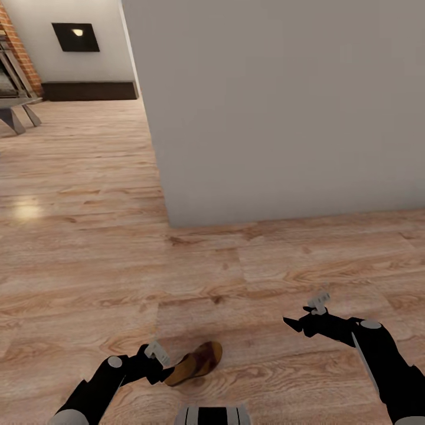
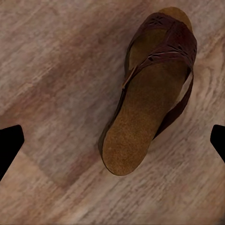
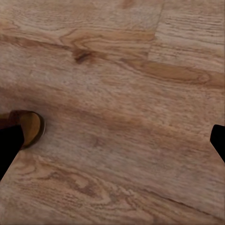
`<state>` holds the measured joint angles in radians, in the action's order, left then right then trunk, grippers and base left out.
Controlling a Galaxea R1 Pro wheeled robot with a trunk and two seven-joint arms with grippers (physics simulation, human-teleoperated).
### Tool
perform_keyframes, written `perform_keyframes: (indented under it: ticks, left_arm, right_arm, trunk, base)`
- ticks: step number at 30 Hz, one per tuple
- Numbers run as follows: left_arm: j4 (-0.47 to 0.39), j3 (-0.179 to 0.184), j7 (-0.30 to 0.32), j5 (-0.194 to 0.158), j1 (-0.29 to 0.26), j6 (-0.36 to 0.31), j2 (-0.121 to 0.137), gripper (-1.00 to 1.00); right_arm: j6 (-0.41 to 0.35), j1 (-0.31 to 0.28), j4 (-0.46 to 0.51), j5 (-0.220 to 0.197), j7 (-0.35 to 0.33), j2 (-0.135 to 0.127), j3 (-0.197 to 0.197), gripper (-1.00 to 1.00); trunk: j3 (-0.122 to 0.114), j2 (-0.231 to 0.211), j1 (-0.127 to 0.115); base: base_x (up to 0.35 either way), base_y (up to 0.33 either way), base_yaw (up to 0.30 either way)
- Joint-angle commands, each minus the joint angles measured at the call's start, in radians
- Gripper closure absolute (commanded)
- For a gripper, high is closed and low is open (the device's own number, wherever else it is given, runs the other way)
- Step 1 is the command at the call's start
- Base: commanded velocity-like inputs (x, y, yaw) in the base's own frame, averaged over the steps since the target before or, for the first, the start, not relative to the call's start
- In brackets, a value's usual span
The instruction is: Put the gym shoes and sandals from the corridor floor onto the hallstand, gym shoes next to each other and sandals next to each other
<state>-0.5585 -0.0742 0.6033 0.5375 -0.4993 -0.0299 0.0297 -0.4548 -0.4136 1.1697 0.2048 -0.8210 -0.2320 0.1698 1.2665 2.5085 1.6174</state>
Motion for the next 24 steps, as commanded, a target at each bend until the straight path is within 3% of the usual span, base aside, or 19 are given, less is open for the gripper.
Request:
perform_keyframes:
  ticks: [1,8,11,24]
  left_arm:
    - [-0.007,-0.006,0.008,0.018,-0.009,-0.023,-0.004,-1.0]
    - [-0.033,0.014,0.009,0.079,-0.026,-0.087,-0.026,-1.0]
    - [-0.055,0.046,0.009,0.111,-0.03,-0.104,-0.037,-1.0]
    - [-0.1,0.126,0.012,0.125,-0.031,-0.182,-0.05,-1.0]
  right_arm:
    - [-0.004,-0.001,0.001,0.007,-0.007,0.0,0.002,-1.0]
    - [-0.004,-0.001,0.0,0.007,-0.007,0.0,0.002,-1.0]
    - [-0.004,-0.001,0.0,0.007,-0.007,0.0,0.002,-1.0]
    - [-0.004,-0.001,0.0,0.007,-0.007,0.0,0.002,-1.0]
  trunk:
    - [0.002,0.0,0.0]
    - [0.012,0.0,0.0]
    - [0.016,0.0,0.0]
    - [0.018,0.0,0.0]
  base:
    - [0.0,0.0,0.0]
    - [0.0,0.0,0.0]
    - [0.0,0.0,0.0]
    - [0.0,0.0,0.0]
